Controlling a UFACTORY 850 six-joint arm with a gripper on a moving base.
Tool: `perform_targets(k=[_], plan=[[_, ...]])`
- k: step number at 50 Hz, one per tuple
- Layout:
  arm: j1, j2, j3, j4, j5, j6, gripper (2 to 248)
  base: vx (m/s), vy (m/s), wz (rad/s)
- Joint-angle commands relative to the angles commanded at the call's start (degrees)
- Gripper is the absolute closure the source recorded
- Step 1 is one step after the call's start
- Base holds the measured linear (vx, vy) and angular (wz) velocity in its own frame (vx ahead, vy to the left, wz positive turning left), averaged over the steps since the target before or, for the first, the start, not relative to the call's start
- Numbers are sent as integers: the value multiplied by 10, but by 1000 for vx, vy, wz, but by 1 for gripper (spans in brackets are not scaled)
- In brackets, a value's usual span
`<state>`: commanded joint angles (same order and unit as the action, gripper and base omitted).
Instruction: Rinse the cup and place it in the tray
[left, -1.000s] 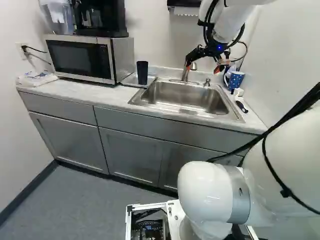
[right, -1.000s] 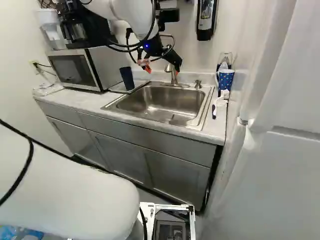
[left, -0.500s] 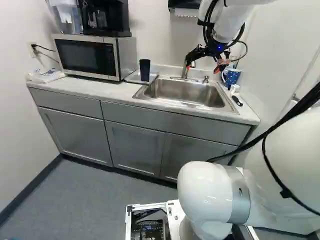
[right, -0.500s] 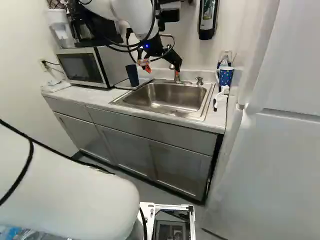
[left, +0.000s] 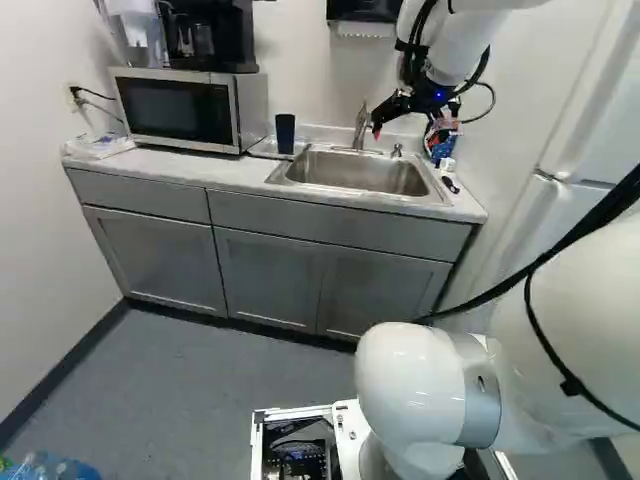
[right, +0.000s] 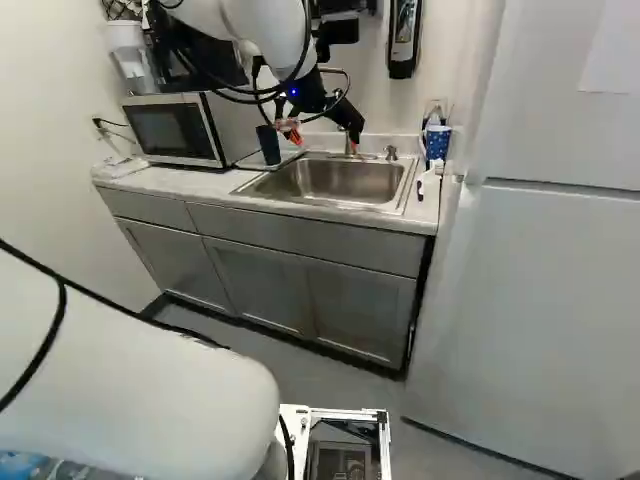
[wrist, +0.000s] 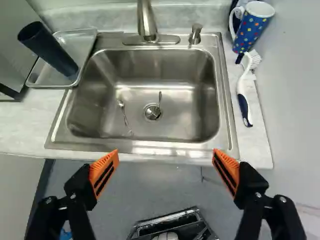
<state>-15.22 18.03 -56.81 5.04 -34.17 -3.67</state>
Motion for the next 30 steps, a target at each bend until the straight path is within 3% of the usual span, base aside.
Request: perform_targets(k=[30], plan=[[0,0,0,0,0,0,3,-228,35,-209]])
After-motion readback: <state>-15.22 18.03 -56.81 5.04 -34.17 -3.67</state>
